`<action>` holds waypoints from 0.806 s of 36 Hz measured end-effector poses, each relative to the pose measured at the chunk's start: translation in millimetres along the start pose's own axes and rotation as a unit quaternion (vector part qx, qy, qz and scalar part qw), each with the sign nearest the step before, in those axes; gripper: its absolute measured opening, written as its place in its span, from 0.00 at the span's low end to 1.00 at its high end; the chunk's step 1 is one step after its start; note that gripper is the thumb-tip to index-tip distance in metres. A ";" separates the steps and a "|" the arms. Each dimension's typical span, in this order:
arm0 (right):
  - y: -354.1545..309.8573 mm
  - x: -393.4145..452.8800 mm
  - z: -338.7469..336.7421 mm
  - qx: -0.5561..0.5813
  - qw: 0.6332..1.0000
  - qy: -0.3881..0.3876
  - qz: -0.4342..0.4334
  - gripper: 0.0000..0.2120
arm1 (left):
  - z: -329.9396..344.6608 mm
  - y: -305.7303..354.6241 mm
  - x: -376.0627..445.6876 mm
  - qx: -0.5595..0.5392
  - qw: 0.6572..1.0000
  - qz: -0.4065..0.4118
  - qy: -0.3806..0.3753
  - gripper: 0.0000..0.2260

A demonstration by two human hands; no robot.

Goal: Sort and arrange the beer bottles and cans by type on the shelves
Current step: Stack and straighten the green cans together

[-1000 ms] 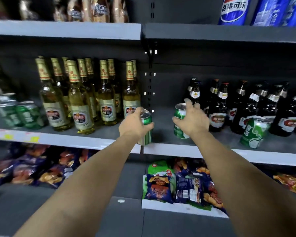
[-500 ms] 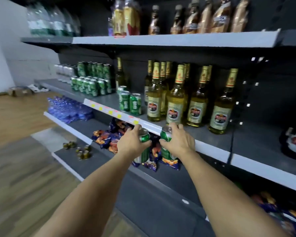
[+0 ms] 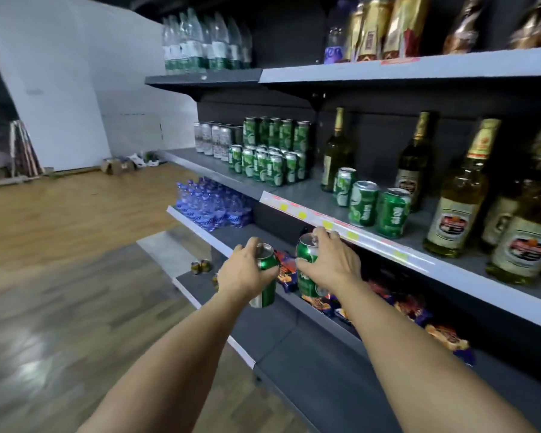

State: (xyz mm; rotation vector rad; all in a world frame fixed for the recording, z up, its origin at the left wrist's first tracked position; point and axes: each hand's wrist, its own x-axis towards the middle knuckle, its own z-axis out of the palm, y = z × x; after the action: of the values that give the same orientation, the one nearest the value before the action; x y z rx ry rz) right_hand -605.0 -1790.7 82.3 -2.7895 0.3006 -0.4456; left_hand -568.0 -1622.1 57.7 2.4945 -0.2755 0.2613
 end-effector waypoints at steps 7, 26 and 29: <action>-30.0 84.3 13.2 -0.012 0.999 0.040 0.022 0.29 | -6.2 -24.7 81.2 -0.035 0.999 0.032 0.018 0.23; -34.2 323.8 49.3 0.022 0.981 0.129 0.140 0.37 | -0.5 -40.5 343.5 -0.114 0.989 0.074 0.063 0.23; -33.9 347.0 57.6 0.013 0.979 0.130 0.159 0.35 | 2.8 -48.3 379.3 -0.131 0.987 0.069 0.063 0.21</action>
State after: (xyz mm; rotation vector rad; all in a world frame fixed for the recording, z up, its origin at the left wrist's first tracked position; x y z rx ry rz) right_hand -257.9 -1830.8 134.7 -2.5892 0.7788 -0.7246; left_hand -191.6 -1637.0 123.3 2.1929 -0.4032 0.4107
